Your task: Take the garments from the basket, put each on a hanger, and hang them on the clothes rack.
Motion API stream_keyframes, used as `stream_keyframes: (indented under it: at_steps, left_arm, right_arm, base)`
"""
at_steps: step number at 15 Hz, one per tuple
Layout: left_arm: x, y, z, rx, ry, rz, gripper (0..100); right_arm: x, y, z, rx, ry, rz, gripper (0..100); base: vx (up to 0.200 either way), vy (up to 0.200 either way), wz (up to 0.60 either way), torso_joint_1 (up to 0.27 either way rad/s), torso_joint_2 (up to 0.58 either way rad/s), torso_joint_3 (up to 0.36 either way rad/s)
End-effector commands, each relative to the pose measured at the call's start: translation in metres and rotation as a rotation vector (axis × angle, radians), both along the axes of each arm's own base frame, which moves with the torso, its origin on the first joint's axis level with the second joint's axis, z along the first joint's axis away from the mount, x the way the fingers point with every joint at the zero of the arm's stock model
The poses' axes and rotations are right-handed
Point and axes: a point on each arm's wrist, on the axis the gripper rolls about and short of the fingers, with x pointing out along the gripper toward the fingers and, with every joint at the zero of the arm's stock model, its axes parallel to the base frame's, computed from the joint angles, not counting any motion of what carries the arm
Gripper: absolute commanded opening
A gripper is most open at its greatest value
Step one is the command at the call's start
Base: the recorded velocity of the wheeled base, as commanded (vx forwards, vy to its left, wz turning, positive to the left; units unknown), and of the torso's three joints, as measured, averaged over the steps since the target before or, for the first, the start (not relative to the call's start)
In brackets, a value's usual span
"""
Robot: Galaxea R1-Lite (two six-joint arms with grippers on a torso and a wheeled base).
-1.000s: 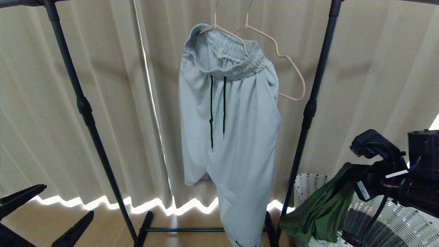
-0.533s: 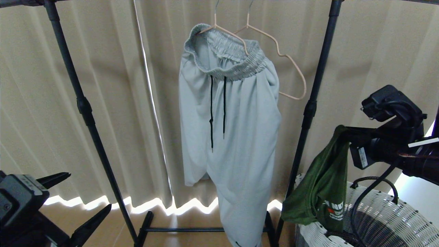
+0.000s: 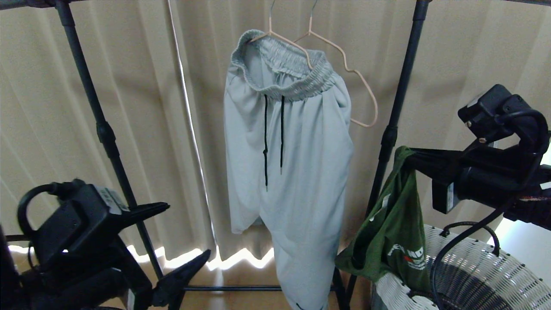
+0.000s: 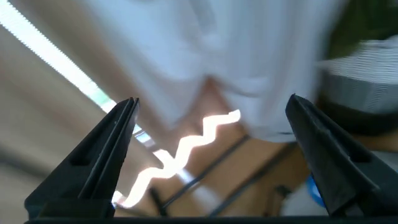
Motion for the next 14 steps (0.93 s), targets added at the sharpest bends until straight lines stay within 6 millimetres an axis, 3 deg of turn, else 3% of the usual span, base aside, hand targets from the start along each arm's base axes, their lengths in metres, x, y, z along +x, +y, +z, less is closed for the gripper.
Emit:
stream_keyframes:
  at_steps: [1,7,12,14]
  left_arm:
    - [0.015,-0.038,-0.01,0.048,0.074,-0.103,100]
    - [0.033,-0.103,-0.002,-0.097,0.201,-0.177,100]
    - [0.054,-0.131,-0.026,-0.138,0.218,-0.171,100]
    - [0.044,-0.135,-0.034,-0.152,0.212,-0.221,100]
  right_arm:
    - [-0.006,0.008,-0.002,0.026,0.021,0.068,0]
    - [-0.016,0.039,-0.007,0.045,0.061,0.235,0]
    - [-0.024,0.053,-0.006,0.047,0.068,0.325,0]
    - [-0.026,0.058,-0.004,0.053,0.064,0.359,0]
  base:
    - [0.0,0.0,0.0,0.0,0.0,0.0]
    - [0.0,0.0,0.0,0.0,0.0,0.0]
    - [0.0,0.0,0.0,0.0,0.0,0.0]
    - [0.0,0.0,0.0,0.0,0.0,0.0]
